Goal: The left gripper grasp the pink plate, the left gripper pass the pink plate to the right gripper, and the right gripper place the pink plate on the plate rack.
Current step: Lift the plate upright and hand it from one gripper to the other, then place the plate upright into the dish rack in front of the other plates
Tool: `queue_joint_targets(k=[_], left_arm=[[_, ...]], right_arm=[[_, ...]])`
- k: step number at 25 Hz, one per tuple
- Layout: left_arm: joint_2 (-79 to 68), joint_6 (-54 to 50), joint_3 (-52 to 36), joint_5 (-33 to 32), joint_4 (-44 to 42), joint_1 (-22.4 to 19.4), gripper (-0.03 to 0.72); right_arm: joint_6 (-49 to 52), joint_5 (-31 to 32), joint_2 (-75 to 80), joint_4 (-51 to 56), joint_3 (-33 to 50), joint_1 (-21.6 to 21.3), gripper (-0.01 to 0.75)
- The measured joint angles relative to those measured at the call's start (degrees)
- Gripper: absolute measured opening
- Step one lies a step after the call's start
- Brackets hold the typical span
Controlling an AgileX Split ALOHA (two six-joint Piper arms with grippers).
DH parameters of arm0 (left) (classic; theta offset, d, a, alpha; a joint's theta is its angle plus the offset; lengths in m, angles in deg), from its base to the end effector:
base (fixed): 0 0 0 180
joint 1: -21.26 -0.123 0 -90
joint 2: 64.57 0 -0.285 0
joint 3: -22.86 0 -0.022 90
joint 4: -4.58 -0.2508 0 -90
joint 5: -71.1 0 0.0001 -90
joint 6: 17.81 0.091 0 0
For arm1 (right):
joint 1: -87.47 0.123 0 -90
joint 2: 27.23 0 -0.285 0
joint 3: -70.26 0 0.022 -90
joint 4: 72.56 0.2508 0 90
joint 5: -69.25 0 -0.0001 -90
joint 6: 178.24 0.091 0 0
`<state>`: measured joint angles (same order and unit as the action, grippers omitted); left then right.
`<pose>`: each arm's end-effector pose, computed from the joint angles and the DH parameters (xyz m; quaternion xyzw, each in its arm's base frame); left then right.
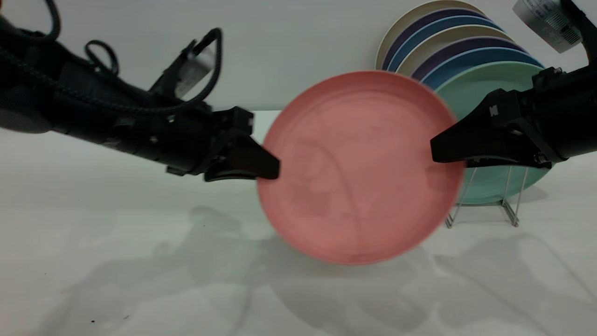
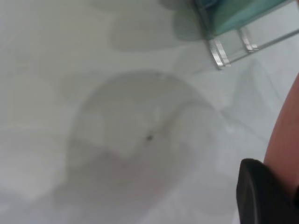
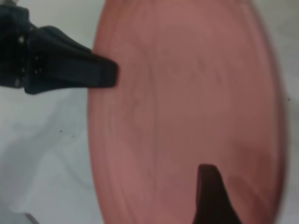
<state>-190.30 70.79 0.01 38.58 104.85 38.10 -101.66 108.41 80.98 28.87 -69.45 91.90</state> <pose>0.3338 -0.1514 0.0909 0.1156 0.9063 -0.3329 0.2332 0.2802 0.0783 0.1372 -0.1388 0.8824 0.3229 0.3129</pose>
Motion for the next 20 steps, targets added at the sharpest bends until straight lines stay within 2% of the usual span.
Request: queue_joint_targets(k=[2,4,7,9,13,15,17,20], left_arm=[[0.0,-0.08,0.6,-0.14,0.0,1.7,0.014],[0.0,-0.26,0.94,-0.33,0.0,2.89,0.014],[0.0,-0.32,0.94,-0.18,0.0,3.41,0.014],[0.0,-0.32,0.94,0.86,0.0,3.02,0.016],[0.0,-0.32,0.96,1.03,-0.66,1.36,0.054],[0.0,-0.32,0.96,3.64,-0.64,-0.6,0.095],[0.0,-0.44,0.96,6.33,-0.27,-3.15,0.153],[0.0,-0.46,0.96,6.59,-0.02,-5.56,0.287]], right_arm=[[0.0,0.11,0.05,0.0,0.0,0.0,0.468],[0.0,0.04,0.05,0.0,0.0,0.0,0.435],[0.0,-1.66,0.05,0.0,0.0,0.0,0.261],[0.0,-3.3,0.05,0.12,0.0,0.0,0.098],[-0.82,-5.26,0.05,0.94,-0.36,0.17,0.082],[-2.04,-9.05,0.05,0.81,-0.36,0.05,0.082],[-3.42,-11.47,0.06,0.67,-0.31,-0.32,0.082],[-5.61,-11.65,0.06,0.63,-0.31,-0.32,0.082]])
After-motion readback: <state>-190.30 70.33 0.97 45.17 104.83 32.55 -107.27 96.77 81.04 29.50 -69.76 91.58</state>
